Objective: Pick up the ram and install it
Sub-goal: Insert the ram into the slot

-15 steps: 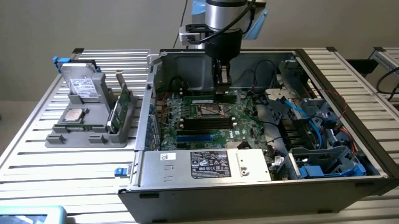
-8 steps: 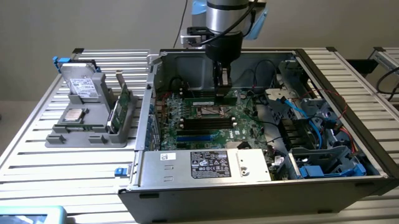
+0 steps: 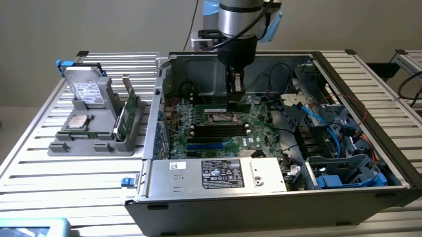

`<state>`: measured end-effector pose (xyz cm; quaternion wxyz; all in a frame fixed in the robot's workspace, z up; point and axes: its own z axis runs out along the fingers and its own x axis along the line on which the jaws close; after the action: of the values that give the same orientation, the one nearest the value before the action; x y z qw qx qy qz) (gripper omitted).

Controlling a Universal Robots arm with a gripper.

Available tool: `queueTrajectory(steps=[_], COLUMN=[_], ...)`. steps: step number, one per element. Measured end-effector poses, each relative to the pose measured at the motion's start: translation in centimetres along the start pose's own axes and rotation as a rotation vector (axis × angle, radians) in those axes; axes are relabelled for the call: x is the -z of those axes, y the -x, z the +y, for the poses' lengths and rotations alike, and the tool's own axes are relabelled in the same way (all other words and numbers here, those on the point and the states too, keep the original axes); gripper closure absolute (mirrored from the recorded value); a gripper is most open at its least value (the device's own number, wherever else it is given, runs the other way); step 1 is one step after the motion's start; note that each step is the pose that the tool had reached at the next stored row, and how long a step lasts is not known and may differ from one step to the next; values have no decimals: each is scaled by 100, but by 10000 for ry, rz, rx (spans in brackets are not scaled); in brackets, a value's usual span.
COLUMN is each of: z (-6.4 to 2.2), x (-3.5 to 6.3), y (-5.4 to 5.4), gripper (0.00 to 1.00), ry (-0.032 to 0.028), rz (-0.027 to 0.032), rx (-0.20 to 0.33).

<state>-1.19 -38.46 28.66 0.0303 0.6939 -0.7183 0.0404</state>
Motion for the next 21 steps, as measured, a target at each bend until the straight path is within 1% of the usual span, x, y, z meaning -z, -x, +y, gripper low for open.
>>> queueTrajectory(steps=[8, 15, 18, 19, 20, 21], z=[-1, -1, -2, -2, -3, -3], x=[-15, -90, -108, -115, -124, -133], y=[-29, -47, -90, -105, -122, -132], gripper=[88, 88, 88, 88, 88, 88], ry=[0, 1, 5, 8, 17, 27], rz=[-10, -3, -5, -12, -42, -84], rx=[-1, 0, 0, 0, 0, 1])
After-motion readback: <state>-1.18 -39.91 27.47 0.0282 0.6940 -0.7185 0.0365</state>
